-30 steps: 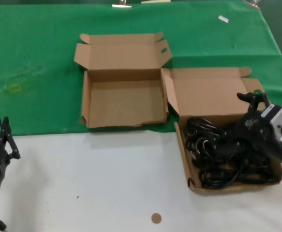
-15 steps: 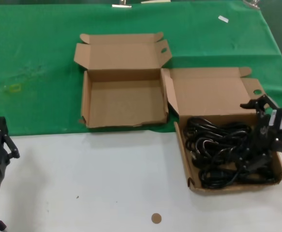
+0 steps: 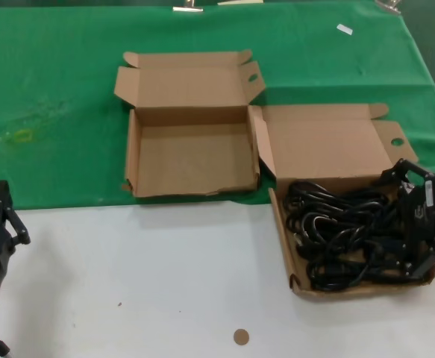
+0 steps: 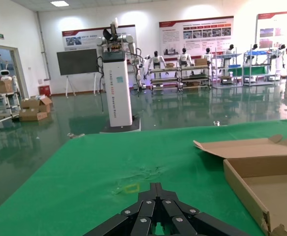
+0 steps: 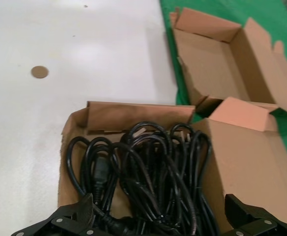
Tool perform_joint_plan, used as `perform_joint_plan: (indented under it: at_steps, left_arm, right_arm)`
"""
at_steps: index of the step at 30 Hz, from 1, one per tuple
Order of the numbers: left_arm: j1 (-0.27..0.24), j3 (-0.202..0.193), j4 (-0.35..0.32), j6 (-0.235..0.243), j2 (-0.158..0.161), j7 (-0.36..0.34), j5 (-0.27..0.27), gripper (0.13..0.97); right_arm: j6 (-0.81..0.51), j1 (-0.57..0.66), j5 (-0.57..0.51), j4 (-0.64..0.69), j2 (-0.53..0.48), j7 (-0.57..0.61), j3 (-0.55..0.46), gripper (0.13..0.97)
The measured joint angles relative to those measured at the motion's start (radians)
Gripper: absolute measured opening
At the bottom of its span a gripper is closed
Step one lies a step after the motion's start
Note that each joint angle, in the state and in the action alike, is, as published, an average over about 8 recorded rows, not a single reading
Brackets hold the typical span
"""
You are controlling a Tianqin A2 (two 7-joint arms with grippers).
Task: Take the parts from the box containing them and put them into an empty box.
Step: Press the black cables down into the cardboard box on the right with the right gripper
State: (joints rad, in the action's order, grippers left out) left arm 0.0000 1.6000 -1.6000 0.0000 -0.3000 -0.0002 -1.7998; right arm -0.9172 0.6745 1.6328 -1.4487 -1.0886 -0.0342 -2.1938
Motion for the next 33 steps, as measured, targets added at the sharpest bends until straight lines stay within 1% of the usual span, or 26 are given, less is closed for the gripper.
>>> perform_joint_plan:
  at_steps: [4, 12, 13, 21, 25, 33]
  left_arm:
    - [0.000, 0.000, 0.000, 0.000, 0.000, 0.000, 0.000, 0.144]
    - [0.000, 0.000, 0.000, 0.000, 0.000, 0.000, 0.000, 0.144]
    - [0.000, 0.000, 0.000, 0.000, 0.000, 0.000, 0.000, 0.144]
    - [0.000, 0.000, 0.000, 0.000, 0.000, 0.000, 0.000, 0.144]
    - [0.000, 0.000, 0.000, 0.000, 0.000, 0.000, 0.000, 0.144]
    - [0.000, 0.000, 0.000, 0.000, 0.000, 0.000, 0.000, 0.144]
  right_arm:
    - [-0.068, 0.022, -0.032, 0.046, 0.041, 0.032, 0.023, 0.954]
    - [-0.138, 0.054, -0.100, 0.131, 0.119, 0.071, 0.051, 0.876]
    - [-0.144, 0.057, -0.109, 0.140, 0.128, 0.074, 0.053, 0.876]
    - [-0.168, 0.082, -0.168, 0.190, 0.190, 0.090, 0.067, 0.727]
    - [-0.174, 0.089, -0.193, 0.207, 0.213, 0.093, 0.072, 0.727]
    - [-0.190, 0.087, -0.227, 0.219, 0.235, 0.088, 0.084, 0.510]
